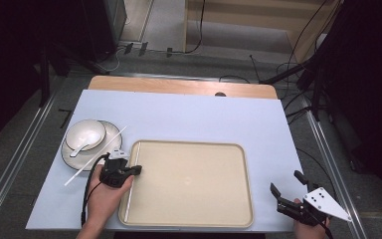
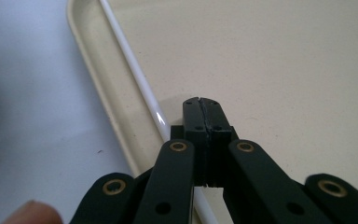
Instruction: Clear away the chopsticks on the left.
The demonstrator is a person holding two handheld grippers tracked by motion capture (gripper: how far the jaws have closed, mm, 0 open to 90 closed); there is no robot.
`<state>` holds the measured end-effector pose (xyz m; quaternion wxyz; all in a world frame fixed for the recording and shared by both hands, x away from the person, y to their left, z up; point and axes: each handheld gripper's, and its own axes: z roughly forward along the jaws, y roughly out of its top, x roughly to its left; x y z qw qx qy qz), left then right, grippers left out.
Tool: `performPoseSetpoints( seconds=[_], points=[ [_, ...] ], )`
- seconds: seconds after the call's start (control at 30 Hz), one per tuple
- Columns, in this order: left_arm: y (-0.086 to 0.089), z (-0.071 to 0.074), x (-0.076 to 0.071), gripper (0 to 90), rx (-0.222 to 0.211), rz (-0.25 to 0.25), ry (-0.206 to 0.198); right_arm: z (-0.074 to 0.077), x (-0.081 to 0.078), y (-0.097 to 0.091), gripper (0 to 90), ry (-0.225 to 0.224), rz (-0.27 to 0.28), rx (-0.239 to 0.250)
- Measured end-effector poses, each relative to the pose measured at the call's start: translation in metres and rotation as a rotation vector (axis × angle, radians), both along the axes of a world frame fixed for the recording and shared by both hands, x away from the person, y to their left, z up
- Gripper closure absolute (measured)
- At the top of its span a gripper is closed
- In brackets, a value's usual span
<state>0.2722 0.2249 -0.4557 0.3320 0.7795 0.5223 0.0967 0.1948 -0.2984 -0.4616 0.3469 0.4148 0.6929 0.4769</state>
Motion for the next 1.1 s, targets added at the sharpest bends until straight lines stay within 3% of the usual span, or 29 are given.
performPoseSetpoints(
  seconds=[0.3,0.4,0.63,1.1],
  points=[
    [0.002,0.001,-0.001,89.8,-0.013,-0.022,-0.016,-0.001,0.000,0.000,13.0,0.004,0.002,-0.002],
    [0.003,0.002,-0.002,84.6,-0.020,-0.026,-0.010,-0.001,0.001,0.000,13.0,0.005,0.003,0.000],
    [0.011,0.011,-0.005,71.5,-0.055,-0.031,-0.039,-0.001,0.000,-0.001,13.0,0.005,-0.003,0.004],
    [0.037,0.027,-0.014,67.1,-0.060,-0.001,-0.079,-0.001,0.000,-0.001,13.0,0.003,-0.003,0.004]
  ],
)
